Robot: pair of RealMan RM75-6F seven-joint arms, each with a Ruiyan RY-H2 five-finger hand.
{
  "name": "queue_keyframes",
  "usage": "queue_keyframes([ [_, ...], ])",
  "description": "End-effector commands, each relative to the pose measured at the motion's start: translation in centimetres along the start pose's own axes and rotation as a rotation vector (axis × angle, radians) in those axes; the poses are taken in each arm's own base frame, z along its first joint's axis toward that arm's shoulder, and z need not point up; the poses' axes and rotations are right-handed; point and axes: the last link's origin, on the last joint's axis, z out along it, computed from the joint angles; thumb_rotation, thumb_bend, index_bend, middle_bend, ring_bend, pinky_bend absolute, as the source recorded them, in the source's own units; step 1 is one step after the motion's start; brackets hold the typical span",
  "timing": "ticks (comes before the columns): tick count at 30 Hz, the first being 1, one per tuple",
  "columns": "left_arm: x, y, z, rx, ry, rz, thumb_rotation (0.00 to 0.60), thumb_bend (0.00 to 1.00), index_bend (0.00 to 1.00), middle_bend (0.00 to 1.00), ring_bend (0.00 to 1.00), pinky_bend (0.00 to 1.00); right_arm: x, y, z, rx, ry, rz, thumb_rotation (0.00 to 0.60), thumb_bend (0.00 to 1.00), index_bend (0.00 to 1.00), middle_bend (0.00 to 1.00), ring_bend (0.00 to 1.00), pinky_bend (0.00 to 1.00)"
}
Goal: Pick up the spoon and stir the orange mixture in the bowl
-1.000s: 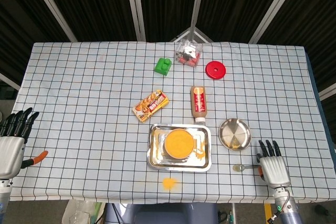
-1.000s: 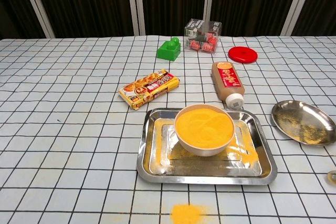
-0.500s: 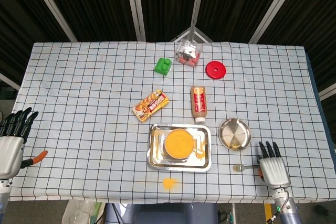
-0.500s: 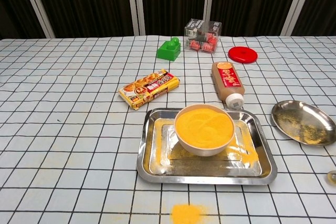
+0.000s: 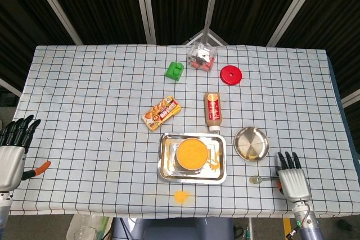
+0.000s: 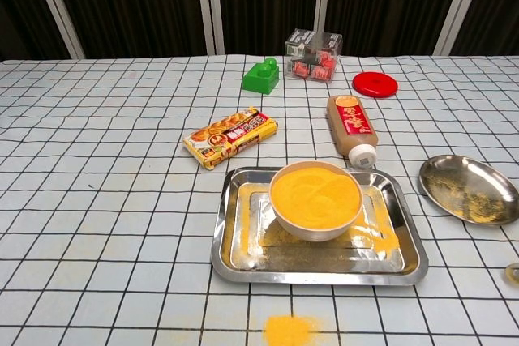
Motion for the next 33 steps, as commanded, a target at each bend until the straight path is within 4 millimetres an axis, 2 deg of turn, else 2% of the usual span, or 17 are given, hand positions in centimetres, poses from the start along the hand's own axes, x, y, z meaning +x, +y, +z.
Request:
queue_keyframes([
  [1,0.0,0.0,0.0,0.000,-0.002,0.000,0.600,0.00,0.00,0.00,0.00,0.00,0.0,0.0,0.0,-0.002,-0.001,0.000,0.600,0.42,0.56,0.12,0.00,0.00],
  [8,0.1,0.0,0.0,0.001,0.001,-0.004,0.600,0.00,0.00,0.00,0.00,0.00,-0.1,0.1,0.0,-0.006,-0.006,0.001,0.600,0.42,0.61,0.13,0.00,0.00],
  [21,0.1,-0.1,0.0,0.002,0.002,-0.007,0.600,0.00,0.00,0.00,0.00,0.00,0.3,0.1,0.0,-0.011,0.003,0.011,0.600,0.43,0.62,0.14,0.00,0.00],
  [33,-0.6,-0.3,-0.1,-0.004,-0.013,0.018,0.600,0.00,0.00,0.00,0.00,0.00,4.7,-0.3,1.4,-0.031,0.080,0.087,0.600,0.45,0.62,0.14,0.00,0.00],
])
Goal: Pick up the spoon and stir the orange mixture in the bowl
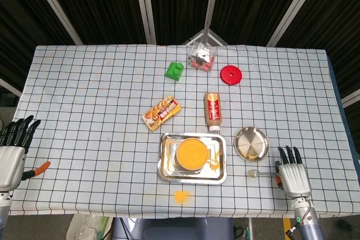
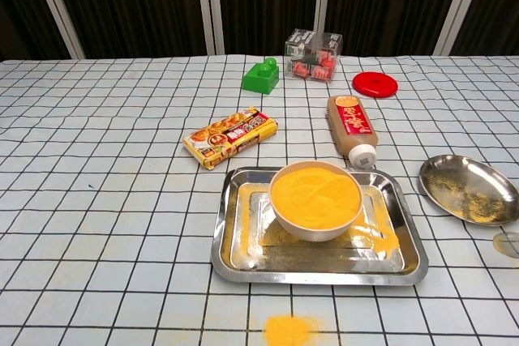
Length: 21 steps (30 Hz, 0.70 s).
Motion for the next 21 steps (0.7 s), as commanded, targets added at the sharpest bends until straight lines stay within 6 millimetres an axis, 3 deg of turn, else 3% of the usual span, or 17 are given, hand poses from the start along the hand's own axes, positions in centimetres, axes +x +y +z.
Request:
queue_keyframes([
  [1,-0.4,-0.1,0.0,-0.003,-0.007,0.010,0.600,0.00,0.00,0.00,0.00,0.00,1.9,-0.1,1.1,-0.018,0.020,0.016,0.600,0.45,0.62,0.14,0.00,0.00],
  [11,-2.1,-0.7,0.0,-0.016,-0.035,0.068,0.600,0.00,0.00,0.00,0.00,0.00,4.9,-2.2,3.0,-0.009,0.021,0.003,0.600,0.45,0.62,0.14,0.00,0.00],
  [21,-1.8,-0.9,0.1,-0.011,-0.014,0.045,0.600,0.00,0.00,0.00,0.00,0.00,6.3,-4.7,5.4,-0.026,0.001,-0.003,0.600,0.45,0.62,0.14,0.00,0.00],
])
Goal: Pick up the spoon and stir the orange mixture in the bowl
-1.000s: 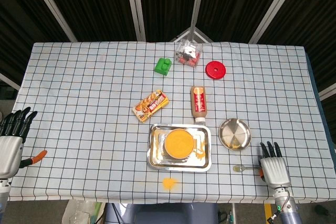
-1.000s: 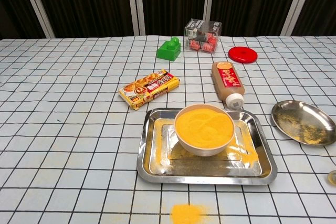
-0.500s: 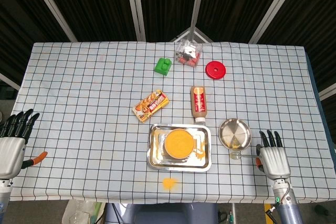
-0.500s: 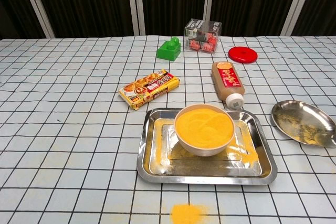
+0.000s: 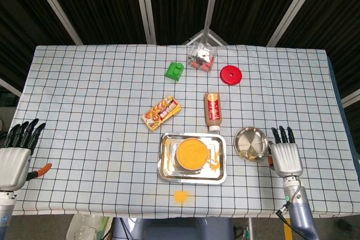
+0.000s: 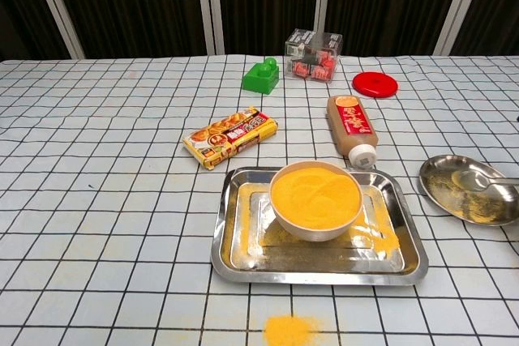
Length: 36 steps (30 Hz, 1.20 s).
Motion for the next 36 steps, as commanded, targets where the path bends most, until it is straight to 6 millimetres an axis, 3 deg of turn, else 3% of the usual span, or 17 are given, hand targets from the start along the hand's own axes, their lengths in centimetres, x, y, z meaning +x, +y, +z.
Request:
queue_keyframes([
  [1,0.1,-0.1,0.0,0.003,0.001,-0.005,0.600,0.00,0.00,0.00,0.00,0.00,0.7,-1.7,0.6,0.016,-0.006,0.012,0.600,0.45,0.62,0.14,0.00,0.00],
  [24,-0.2,-1.0,0.3,0.025,-0.034,-0.034,0.600,0.00,0.00,0.00,0.00,0.00,5.1,-15.0,1.5,0.166,0.039,-0.105,0.600,0.45,0.63,0.14,0.00,0.00],
  [29,-0.1,-1.1,0.4,0.028,-0.034,-0.045,0.600,0.00,0.00,0.00,0.00,0.00,5.1,-16.2,2.1,0.137,0.037,-0.117,0.600,0.45,0.63,0.14,0.00,0.00],
  [36,-0.1,-1.2,0.4,0.026,-0.036,-0.051,0.600,0.00,0.00,0.00,0.00,0.00,4.7,-15.5,2.9,0.083,0.032,-0.152,0.600,0.45,0.63,0.14,0.00,0.00],
])
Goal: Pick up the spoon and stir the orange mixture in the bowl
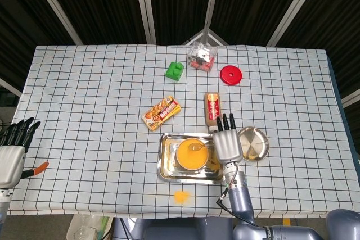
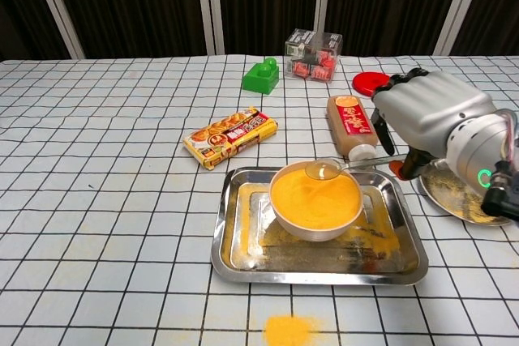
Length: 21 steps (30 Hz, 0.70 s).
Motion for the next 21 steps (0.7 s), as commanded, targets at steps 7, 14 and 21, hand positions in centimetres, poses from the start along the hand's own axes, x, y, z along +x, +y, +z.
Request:
queue_keyframes([
  [7,-0.1,0.0,0.0,-0.003,-0.004,0.006,0.600,0.00,0.00,0.00,0.00,0.00,-0.5,1.1,-0.3,-0.025,-0.018,-0.018,0.600,0.45,0.63,0.14,0.00,0.00],
  [14,-0.3,0.1,0.0,-0.003,-0.006,0.011,0.600,0.00,0.00,0.00,0.00,0.00,-0.2,1.2,-1.1,-0.014,-0.020,-0.011,0.600,0.45,0.63,0.14,0.00,0.00],
  [21,-0.4,-0.1,0.1,0.007,-0.010,0.010,0.600,0.00,0.00,0.00,0.00,0.00,-0.4,0.8,-1.5,-0.011,-0.029,0.000,0.600,0.45,0.60,0.14,0.00,0.00],
])
